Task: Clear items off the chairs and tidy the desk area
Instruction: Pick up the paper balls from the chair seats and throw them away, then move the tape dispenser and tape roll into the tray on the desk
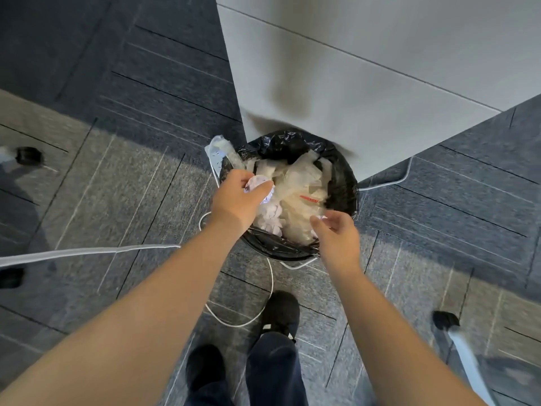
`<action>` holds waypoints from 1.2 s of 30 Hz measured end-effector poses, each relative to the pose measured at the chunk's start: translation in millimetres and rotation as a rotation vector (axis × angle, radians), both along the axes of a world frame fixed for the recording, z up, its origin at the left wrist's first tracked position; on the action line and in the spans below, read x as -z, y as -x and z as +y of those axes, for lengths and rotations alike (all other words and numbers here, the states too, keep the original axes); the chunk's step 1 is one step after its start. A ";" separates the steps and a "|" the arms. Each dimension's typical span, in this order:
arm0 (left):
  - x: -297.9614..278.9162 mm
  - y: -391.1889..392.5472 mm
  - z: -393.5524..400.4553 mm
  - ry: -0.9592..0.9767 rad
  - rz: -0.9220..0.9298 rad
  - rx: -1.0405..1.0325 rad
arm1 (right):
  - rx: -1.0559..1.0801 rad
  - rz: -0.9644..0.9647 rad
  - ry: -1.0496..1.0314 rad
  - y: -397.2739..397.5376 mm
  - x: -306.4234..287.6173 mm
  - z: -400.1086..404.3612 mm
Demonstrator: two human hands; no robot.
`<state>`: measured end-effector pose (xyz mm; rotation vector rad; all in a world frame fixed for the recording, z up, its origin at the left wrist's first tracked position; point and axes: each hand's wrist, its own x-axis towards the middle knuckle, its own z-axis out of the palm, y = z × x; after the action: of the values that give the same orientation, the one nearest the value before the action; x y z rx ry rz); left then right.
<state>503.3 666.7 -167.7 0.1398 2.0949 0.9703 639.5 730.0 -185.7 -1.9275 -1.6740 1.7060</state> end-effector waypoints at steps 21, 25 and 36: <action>-87.6 -13.2 -9.9 -0.050 0.106 0.123 | 0.058 0.147 -0.089 13.7 -95.3 -6.8; -146.5 -20.0 -23.4 -0.118 0.132 0.123 | 0.095 0.212 -0.167 9.7 -155.5 -18.2; -327.3 -47.5 -82.8 -0.283 0.258 0.221 | 0.204 0.368 -0.303 -23.8 -328.8 -66.1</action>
<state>550.9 583.9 159.7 0.6574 2.1028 1.1556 663.3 663.9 143.1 -1.4851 -1.4458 1.5135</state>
